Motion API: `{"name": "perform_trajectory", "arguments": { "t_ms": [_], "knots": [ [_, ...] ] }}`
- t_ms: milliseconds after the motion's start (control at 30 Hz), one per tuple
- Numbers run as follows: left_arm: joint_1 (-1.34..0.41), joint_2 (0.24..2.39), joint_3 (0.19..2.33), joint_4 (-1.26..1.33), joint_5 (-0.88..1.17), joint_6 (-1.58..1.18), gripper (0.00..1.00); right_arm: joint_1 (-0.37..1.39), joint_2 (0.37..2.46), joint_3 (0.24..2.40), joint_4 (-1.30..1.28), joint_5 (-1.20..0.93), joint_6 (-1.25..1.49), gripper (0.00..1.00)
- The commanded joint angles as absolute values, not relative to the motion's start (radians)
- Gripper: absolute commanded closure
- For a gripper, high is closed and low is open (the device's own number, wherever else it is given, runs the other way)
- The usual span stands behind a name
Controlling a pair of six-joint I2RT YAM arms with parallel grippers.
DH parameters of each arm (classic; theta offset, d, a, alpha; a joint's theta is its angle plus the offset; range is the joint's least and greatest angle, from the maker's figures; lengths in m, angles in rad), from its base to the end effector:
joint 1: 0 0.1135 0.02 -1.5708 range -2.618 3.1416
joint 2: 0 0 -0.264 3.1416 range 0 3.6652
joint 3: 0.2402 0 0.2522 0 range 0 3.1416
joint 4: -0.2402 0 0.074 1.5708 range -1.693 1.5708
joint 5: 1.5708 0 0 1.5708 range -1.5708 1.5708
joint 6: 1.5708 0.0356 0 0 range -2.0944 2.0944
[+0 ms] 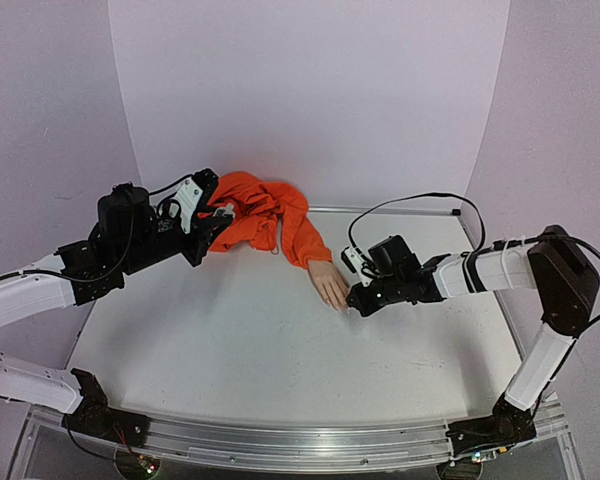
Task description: Paint the nails
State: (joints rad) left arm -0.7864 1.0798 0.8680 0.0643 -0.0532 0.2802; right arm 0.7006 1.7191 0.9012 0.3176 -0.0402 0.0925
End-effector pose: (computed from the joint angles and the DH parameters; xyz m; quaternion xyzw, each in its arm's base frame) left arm 0.1822 -0.1799 0.3374 0.3699 0.6607 -0.1440 0.6371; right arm 0.2792 0.2373 0.1843 -0.2672 0.8175 0.2129 0.4637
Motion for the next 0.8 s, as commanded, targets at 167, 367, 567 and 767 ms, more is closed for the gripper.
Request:
{"name": "perform_trajectory", "arguments": {
  "t_ms": [167, 367, 567, 767],
  "knots": [
    [-0.783, 1.061, 0.879, 0.125, -0.05, 0.277, 1.0, 0.696, 1.729, 0.939, 0.35, -0.026, 0.083, 1.0],
    [-0.782, 1.057, 0.877, 0.125, -0.052, 0.276, 1.0, 0.695, 1.744, 0.944, 0.354, -0.014, 0.087, 1.0],
    [-0.782, 1.06, 0.878, 0.124, -0.049, 0.277, 1.0, 0.695, 1.748, 0.946, 0.359, -0.002, 0.088, 1.0],
    [-0.782, 1.062, 0.879, 0.124, -0.049, 0.276, 1.0, 0.695, 1.753, 0.95, 0.356, 0.0, 0.09, 1.0]
  ]
}}
